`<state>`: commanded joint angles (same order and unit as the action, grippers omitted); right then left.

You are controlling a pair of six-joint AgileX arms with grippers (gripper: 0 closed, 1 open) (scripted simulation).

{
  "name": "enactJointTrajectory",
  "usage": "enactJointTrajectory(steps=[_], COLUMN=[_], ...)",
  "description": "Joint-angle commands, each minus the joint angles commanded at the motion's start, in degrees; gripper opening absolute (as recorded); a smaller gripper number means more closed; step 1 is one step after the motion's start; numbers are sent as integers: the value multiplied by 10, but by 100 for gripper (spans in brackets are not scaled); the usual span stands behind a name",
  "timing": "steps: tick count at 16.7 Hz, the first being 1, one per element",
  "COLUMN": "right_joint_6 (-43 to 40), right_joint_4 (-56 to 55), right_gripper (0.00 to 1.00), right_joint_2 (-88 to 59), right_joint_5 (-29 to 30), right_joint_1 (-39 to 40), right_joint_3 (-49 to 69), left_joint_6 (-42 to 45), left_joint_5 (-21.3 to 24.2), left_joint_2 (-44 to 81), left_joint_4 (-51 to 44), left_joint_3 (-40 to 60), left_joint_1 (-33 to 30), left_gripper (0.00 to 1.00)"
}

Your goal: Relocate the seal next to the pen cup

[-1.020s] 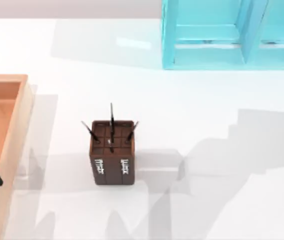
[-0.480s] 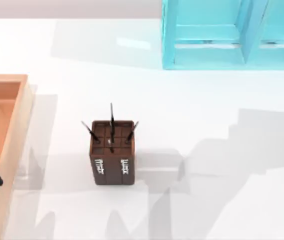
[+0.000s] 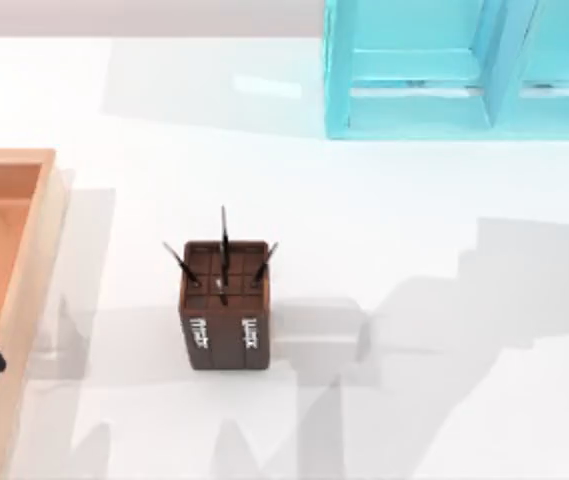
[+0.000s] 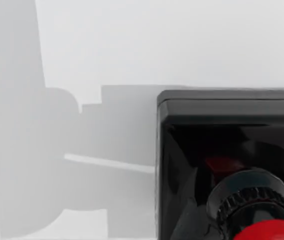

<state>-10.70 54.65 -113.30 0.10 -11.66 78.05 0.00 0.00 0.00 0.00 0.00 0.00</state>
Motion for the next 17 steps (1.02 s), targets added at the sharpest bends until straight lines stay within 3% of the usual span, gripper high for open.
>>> enactJointTrajectory(steps=[4,12,17], right_joint_6=[35,198,217], right_joint_4=[42,289,311], right_gripper=[0,0,0], right_joint_2=[2,25,31], right_joint_5=[0,0,0], right_joint_1=[33,198,218], right_joint_3=[42,259,280], left_joint_6=[0,0,0], left_joint_5=[0,0,0], left_joint_2=[0,0,0], left_joint_4=[0,0,0], left_joint_3=[0,0,0], left_joint_1=[0,0,0], left_gripper=[100,100,100])
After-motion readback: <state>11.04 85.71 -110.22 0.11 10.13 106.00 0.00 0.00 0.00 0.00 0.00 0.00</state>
